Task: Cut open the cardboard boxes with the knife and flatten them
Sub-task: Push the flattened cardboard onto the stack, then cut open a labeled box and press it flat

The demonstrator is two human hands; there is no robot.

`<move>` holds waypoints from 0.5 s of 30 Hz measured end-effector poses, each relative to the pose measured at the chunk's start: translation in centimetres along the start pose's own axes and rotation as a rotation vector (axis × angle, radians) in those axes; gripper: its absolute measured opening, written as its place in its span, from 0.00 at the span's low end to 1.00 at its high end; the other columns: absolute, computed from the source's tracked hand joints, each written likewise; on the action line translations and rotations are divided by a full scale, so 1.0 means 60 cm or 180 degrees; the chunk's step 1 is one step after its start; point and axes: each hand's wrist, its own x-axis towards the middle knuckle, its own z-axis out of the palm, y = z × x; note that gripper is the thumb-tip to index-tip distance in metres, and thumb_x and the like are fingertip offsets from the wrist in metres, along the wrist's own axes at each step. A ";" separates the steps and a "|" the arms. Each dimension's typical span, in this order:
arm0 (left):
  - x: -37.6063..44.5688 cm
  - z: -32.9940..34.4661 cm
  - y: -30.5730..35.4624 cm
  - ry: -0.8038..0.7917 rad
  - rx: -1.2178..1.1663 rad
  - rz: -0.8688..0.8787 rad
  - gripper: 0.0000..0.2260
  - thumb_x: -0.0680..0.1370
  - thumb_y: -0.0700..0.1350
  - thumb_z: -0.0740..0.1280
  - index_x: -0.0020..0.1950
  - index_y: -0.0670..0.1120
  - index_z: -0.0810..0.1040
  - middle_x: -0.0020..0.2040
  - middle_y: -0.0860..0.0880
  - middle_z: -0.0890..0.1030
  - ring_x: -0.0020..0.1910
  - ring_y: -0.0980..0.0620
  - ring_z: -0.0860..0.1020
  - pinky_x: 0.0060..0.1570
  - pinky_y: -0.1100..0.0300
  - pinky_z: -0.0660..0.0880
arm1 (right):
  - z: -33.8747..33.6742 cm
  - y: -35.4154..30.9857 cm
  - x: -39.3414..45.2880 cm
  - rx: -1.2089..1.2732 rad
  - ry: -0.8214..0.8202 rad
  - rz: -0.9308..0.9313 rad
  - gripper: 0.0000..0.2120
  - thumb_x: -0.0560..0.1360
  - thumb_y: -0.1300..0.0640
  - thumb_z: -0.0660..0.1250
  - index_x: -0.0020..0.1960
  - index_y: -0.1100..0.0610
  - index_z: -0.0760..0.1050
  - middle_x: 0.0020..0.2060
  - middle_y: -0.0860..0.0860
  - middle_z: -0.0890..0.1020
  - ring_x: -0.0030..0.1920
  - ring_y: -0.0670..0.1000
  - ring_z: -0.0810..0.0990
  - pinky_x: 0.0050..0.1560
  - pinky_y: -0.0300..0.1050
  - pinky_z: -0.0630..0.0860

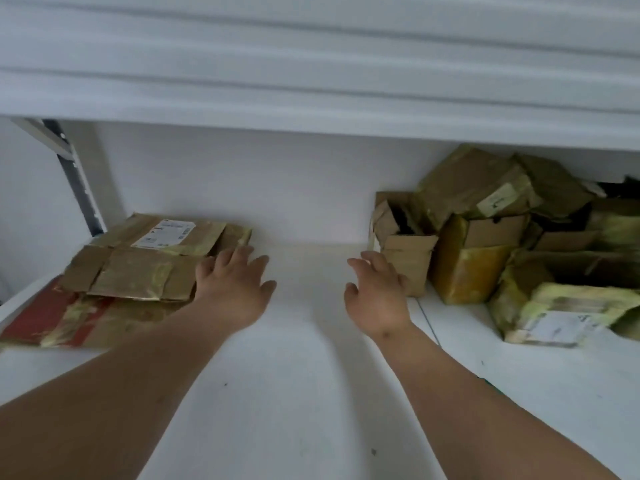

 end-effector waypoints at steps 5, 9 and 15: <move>0.007 0.006 0.083 -0.0101 0.0045 0.0131 0.26 0.81 0.63 0.50 0.78 0.59 0.54 0.79 0.53 0.51 0.78 0.48 0.49 0.74 0.44 0.49 | -0.059 0.084 0.035 -0.0124 0.0165 0.0231 0.33 0.78 0.56 0.60 0.80 0.46 0.50 0.80 0.44 0.43 0.76 0.55 0.58 0.71 0.55 0.61; 0.004 0.013 0.118 -0.0212 0.0133 0.0060 0.27 0.80 0.63 0.51 0.78 0.59 0.54 0.79 0.53 0.52 0.78 0.49 0.49 0.74 0.42 0.49 | -0.074 0.121 0.063 -0.0151 -0.0067 0.0277 0.37 0.78 0.57 0.61 0.81 0.47 0.44 0.79 0.49 0.52 0.74 0.57 0.63 0.70 0.56 0.64; -0.013 0.025 0.139 -0.0353 0.0135 -0.0185 0.26 0.80 0.64 0.52 0.78 0.61 0.55 0.79 0.55 0.53 0.78 0.50 0.49 0.74 0.41 0.47 | -0.071 0.170 0.066 0.0017 0.0450 0.0270 0.12 0.81 0.53 0.58 0.63 0.49 0.74 0.65 0.52 0.70 0.64 0.57 0.72 0.59 0.54 0.74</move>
